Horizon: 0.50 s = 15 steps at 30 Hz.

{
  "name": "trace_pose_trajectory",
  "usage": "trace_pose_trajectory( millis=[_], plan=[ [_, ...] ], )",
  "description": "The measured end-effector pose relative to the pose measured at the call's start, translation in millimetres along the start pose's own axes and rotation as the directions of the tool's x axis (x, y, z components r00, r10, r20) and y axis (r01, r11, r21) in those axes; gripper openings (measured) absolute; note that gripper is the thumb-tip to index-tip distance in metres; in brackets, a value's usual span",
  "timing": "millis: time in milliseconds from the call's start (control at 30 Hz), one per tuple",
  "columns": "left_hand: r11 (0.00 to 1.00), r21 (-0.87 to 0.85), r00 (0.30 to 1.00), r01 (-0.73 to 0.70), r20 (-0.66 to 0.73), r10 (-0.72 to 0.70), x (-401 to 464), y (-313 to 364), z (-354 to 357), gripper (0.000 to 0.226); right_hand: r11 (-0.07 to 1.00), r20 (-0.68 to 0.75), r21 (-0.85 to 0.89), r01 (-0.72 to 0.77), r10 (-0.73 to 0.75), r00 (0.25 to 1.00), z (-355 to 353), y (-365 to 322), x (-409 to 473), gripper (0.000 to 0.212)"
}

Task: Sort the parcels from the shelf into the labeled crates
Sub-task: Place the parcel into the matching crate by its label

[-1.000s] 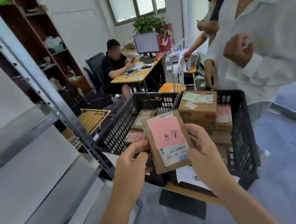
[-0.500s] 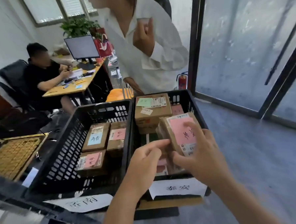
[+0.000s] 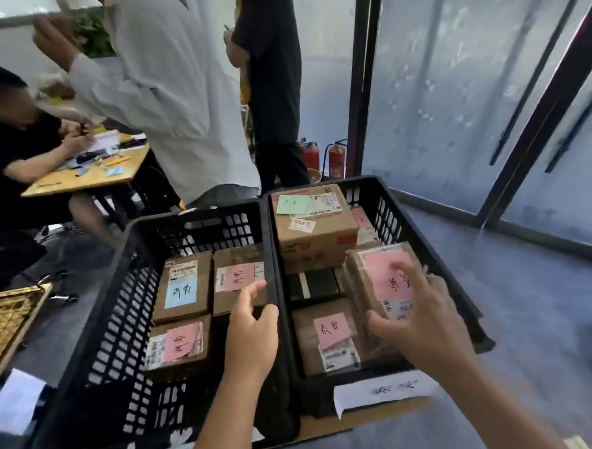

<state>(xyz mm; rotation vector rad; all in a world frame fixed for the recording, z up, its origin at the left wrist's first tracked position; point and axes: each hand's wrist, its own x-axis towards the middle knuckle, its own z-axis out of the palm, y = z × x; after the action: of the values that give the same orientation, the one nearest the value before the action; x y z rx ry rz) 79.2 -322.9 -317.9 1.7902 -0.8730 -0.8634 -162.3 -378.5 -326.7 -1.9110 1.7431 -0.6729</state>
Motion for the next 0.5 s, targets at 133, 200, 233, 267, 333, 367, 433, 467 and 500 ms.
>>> trace_pose_trajectory(
  millis=[133,200,233,267,333,367,433,467,500],
  plan=[
    [0.999,0.002,0.999,0.038,0.021,-0.039,7.2,-13.8,-3.5,0.044,0.991,0.150,-0.010,0.134,-0.131,0.980,27.3,-13.4,25.9,0.088],
    [0.998,0.024,0.998,0.059,0.019,-0.059,12.0,-20.7,-6.1,0.045,0.968,0.288,-0.049,0.244,-0.220,0.932,34.6,-11.2,46.0,0.091],
    [0.997,0.034,0.997,0.072,0.019,-0.073,14.4,-23.7,-7.6,0.044,0.947,0.374,-0.078,0.312,-0.262,0.889,37.0,-9.5,56.5,0.093],
    [0.995,0.038,0.996,0.091,0.014,-0.092,16.5,-25.6,-8.8,0.044,0.915,0.463,-0.112,0.387,-0.296,0.835,39.2,-7.7,66.9,0.094],
    [0.991,0.041,0.991,0.130,-0.010,-0.130,18.6,-27.4,-10.5,0.042,0.817,0.623,-0.177,0.549,-0.339,0.705,43.3,-3.6,86.8,0.097],
    [0.989,0.040,0.989,0.144,-0.029,-0.143,19.2,-27.3,-10.6,0.042,0.754,0.693,-0.192,0.629,-0.349,0.631,46.4,-0.5,96.2,0.097],
    [0.986,0.040,0.985,0.164,-0.061,-0.161,20.5,-24.6,-8.9,0.042,0.638,0.801,-0.173,0.750,-0.352,0.484,53.9,6.8,113.2,0.094],
    [0.984,0.039,0.982,0.176,-0.071,-0.173,21.7,-22.7,-7.2,0.041,0.589,0.834,-0.148,0.794,-0.358,0.421,58.8,11.0,121.9,0.092],
    [0.981,0.038,0.979,0.189,-0.082,-0.185,23.1,-21.2,-5.4,0.041,0.550,0.856,-0.122,0.826,-0.363,0.368,63.4,14.1,130.6,0.091]
  ],
)
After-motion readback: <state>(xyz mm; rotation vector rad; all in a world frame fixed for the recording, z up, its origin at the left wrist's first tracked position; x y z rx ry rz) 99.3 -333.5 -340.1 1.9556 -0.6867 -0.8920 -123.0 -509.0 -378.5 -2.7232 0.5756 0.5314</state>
